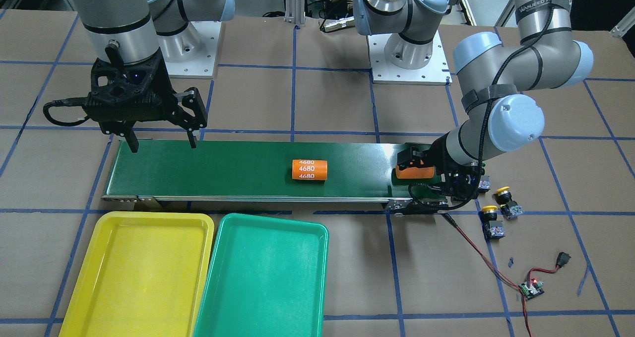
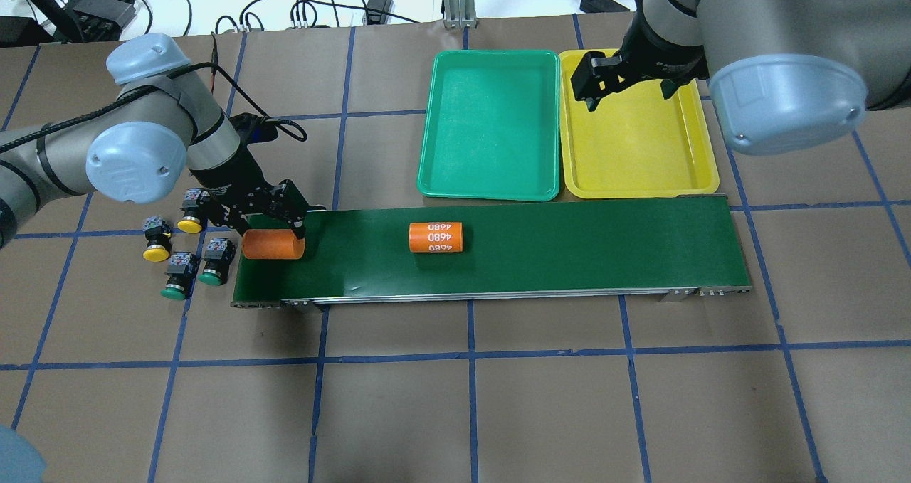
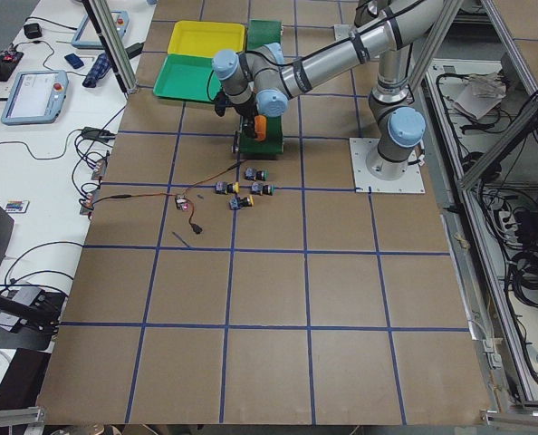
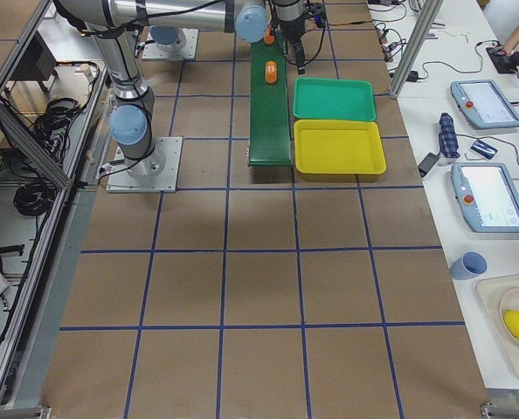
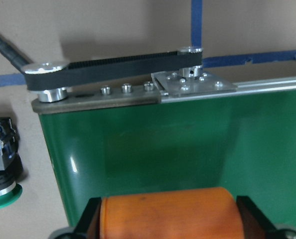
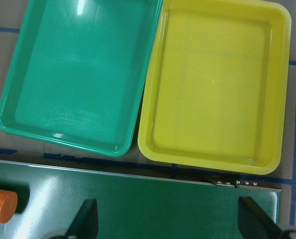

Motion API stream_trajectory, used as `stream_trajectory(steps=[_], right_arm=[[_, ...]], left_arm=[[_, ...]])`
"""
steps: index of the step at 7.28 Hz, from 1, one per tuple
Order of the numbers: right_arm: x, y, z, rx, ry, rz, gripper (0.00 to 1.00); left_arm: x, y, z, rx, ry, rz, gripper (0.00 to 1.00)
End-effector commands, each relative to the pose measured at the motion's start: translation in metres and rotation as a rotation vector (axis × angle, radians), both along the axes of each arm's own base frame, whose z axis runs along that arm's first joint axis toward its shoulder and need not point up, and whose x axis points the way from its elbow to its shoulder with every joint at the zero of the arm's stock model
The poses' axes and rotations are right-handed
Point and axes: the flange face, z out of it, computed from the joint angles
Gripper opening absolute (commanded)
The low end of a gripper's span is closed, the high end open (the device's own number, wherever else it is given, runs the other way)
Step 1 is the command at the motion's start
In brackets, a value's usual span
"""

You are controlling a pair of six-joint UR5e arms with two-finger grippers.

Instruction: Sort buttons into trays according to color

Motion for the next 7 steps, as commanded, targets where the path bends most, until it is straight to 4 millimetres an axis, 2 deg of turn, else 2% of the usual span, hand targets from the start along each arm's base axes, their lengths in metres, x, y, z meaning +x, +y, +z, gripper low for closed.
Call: stream_trajectory(steps=[1, 2, 3, 4, 5, 7], right_arm=[[0.000, 0.000, 0.000, 0.000, -0.001, -0.001, 1.00], [0.000, 0.000, 0.000, 0.000, 0.000, 0.001, 1.00], [0.000, 0.000, 0.000, 0.000, 0.001, -0.001, 1.00], [0.000, 0.000, 0.000, 0.000, 0.001, 0.000, 1.00], [0.000, 0.000, 0.000, 0.000, 0.000, 0.001, 1.00], [0.000, 0.000, 0.000, 0.000, -0.001, -0.001, 1.00]], left_arm=[[-0.001, -0.001, 0.013, -0.030, 0.001, 0.000, 1.00], [0.002, -0.003, 0.022, -0.047, -0.007, 0.002, 1.00], [0.016, -0.011, 0.042, -0.087, -0.034, 0.017, 1.00], [0.058, -0.023, 0.064, -0.121, -0.111, 0.052, 1.00], [0.106, -0.030, 0.067, -0.123, -0.143, 0.053, 1.00], [0.198, -0.035, 0.050, -0.223, -0.174, 0.019, 1.00]])
